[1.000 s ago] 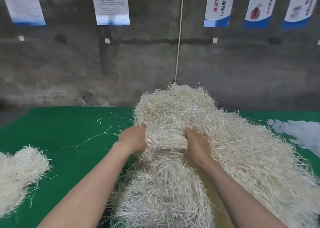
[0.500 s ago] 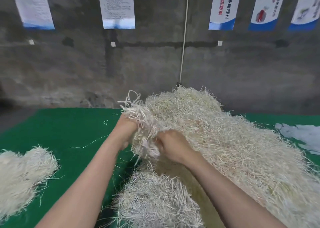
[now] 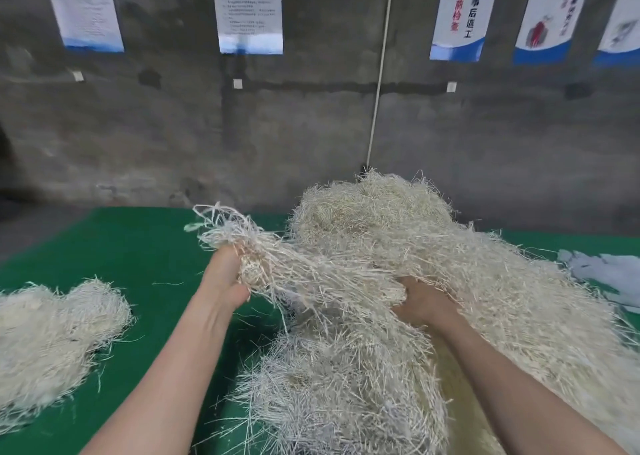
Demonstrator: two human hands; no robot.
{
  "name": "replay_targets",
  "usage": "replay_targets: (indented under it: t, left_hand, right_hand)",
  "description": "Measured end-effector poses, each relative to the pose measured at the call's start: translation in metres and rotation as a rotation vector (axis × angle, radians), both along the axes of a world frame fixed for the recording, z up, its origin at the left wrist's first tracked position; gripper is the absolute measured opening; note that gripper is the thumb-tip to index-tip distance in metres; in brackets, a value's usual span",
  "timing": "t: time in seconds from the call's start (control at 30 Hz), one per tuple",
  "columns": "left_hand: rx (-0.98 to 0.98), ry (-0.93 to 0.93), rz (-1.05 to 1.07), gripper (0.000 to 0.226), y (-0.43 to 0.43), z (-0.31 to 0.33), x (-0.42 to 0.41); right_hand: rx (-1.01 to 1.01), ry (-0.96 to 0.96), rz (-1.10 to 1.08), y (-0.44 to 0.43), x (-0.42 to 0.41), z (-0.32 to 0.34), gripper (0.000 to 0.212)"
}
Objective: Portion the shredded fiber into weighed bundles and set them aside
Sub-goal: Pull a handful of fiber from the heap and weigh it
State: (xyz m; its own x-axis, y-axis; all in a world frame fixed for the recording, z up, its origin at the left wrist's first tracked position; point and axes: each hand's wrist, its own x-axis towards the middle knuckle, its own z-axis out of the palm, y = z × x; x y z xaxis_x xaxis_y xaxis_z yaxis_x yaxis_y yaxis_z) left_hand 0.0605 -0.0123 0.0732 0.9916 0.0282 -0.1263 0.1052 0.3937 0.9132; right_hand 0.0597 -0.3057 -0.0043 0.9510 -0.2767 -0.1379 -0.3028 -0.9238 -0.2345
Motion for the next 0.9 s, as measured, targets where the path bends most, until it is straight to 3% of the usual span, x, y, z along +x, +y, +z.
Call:
replay_targets:
  t: [0.17,0.23,0.33,0.43,0.5,0.57,0.6,0.67,0.73,0.8,0.83,0.9]
  left_hand:
    - [-0.103,0.107,0.174,0.027,0.024,-0.001,0.016]
    - [0.010,0.077,0.171,0.029,0.033,0.007,0.024]
    - [0.266,0.035,0.117,0.024,0.009,0.009,0.010]
    - [0.182,0.151,0.096,0.027,-0.005,-0.002,0.008]
    - [0.248,0.126,0.061,0.023,-0.008,-0.002,0.004]
    - [0.280,0.022,-0.006,0.024,-0.011,0.005,0.001]
    - [0.226,-0.010,-0.020,0.022,-0.013,0.010,-0.001]
    - [0.118,-0.039,-0.064,0.018,-0.017,0.024,-0.007]
    - [0.062,-0.100,-0.094,0.021,-0.014,0.037,-0.014]
    - [0.058,-0.154,-0.089,0.029,-0.006,0.047,-0.017]
    - [0.162,-0.157,-0.095,0.029,-0.003,0.046,-0.016]
    - [0.764,-0.194,-0.163,0.019,-0.004,0.037,-0.011]
  right_hand:
    - [-0.109,-0.067,-0.114,-0.032,-0.031,-0.023,0.055]
    - [-0.191,-0.111,-0.153,-0.033,-0.040,-0.030,0.049]
    - [-0.279,-0.140,0.009,0.006,-0.037,0.004,0.047]
    - [-0.241,-0.121,0.178,0.037,-0.041,0.061,0.044]
    - [-0.244,-0.287,0.215,0.047,-0.051,0.089,0.056]
    - [-0.143,-0.504,0.307,0.067,-0.047,0.096,0.096]
    - [0.018,-0.501,0.390,0.081,-0.043,0.092,0.117]
    - [0.330,-0.293,0.487,0.108,-0.029,0.068,0.134]
    - [0.253,-0.125,0.447,0.113,-0.017,0.027,0.117]
    - [-0.010,-0.133,0.337,0.100,-0.013,0.003,0.067]
    - [-0.005,-0.196,0.267,0.094,-0.010,-0.001,0.043]
    - [0.253,-0.364,0.149,0.089,-0.003,0.006,0.024]
